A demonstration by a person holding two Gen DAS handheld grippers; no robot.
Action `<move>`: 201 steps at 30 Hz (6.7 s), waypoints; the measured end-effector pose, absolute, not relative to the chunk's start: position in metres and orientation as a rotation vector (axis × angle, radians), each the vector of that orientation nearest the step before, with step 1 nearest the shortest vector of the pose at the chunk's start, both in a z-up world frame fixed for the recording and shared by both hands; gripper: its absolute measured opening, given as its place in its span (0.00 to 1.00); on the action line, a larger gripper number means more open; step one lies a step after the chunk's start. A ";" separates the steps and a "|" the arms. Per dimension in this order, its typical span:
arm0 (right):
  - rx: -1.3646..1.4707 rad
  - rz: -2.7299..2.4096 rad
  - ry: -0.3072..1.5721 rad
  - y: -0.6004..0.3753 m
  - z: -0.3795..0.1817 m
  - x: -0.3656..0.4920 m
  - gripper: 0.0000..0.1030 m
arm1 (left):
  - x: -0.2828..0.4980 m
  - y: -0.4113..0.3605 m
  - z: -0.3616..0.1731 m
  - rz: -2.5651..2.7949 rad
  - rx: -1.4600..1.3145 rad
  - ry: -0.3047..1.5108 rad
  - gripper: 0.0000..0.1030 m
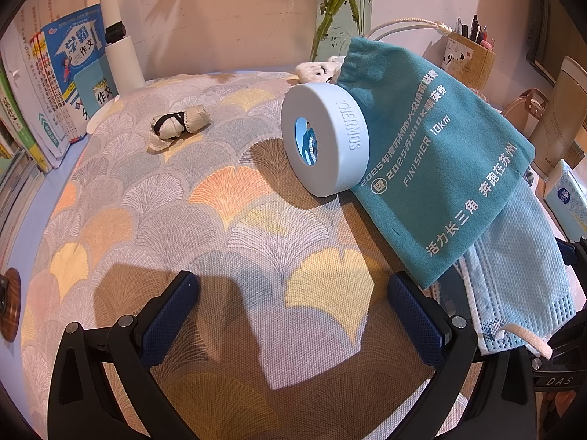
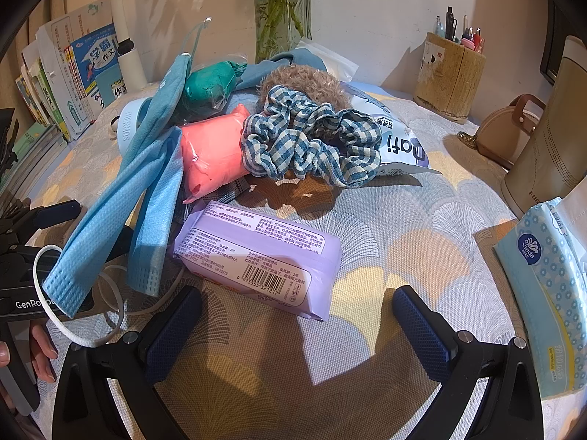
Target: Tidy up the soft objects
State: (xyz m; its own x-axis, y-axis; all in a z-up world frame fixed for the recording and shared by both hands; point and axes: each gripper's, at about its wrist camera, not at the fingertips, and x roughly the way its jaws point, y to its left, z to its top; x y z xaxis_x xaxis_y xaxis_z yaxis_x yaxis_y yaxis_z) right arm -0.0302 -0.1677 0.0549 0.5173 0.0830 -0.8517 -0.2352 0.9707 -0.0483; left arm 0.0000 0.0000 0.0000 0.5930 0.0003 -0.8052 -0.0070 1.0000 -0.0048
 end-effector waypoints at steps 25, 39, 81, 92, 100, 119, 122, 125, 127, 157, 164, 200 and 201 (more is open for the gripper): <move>-0.164 0.190 1.013 -0.167 0.055 -0.029 1.00 | 0.000 0.000 0.000 0.004 -0.008 0.936 1.00; -0.164 0.190 1.012 -0.167 0.055 -0.030 1.00 | 0.000 0.000 0.000 0.004 -0.007 0.936 1.00; -0.110 0.254 0.993 -0.166 0.063 -0.026 1.00 | 0.050 0.022 0.046 -0.302 0.011 0.851 0.99; 0.032 0.346 0.941 -0.181 0.063 -0.026 0.50 | 0.068 0.034 0.017 -0.375 -0.179 0.836 0.55; 0.155 0.357 0.892 -0.196 0.072 -0.045 0.39 | 0.041 0.033 0.031 -0.224 -0.062 0.777 0.52; -0.252 0.477 0.970 -0.157 0.062 -0.041 0.48 | 0.005 0.044 0.035 -0.098 -0.046 0.890 0.52; -0.161 0.463 0.974 -0.172 0.064 -0.045 0.36 | 0.002 0.042 0.041 -0.089 -0.055 0.889 0.52; -0.083 0.448 0.928 -0.186 0.073 -0.054 0.36 | -0.001 0.033 0.052 -0.063 -0.012 0.888 0.52; -0.015 0.467 0.898 -0.196 0.084 -0.058 0.36 | -0.003 0.025 0.067 -0.068 0.007 0.870 0.52; 0.246 -0.050 0.677 -0.484 0.235 -0.031 0.36 | 0.034 -0.356 0.129 -0.714 0.302 0.777 0.54; 0.262 -0.147 0.758 -0.522 0.205 -0.025 0.39 | 0.042 -0.410 0.095 -0.773 0.347 0.834 0.74; -0.014 0.255 0.664 -0.177 0.220 -0.058 0.96 | 0.071 0.005 0.132 -0.134 0.106 0.803 0.84; -0.039 0.282 0.672 -0.162 0.212 -0.058 0.96 | 0.073 0.016 0.125 -0.120 0.094 0.812 0.84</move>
State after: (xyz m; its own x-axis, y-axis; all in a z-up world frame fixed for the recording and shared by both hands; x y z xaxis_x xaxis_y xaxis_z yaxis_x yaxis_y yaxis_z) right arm -0.0577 -0.1621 0.2121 0.7457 0.2454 -0.6194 -0.2702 0.9612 0.0555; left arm 0.0727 0.0159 0.1252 0.6817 -0.0710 -0.7281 0.1431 0.9890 0.0375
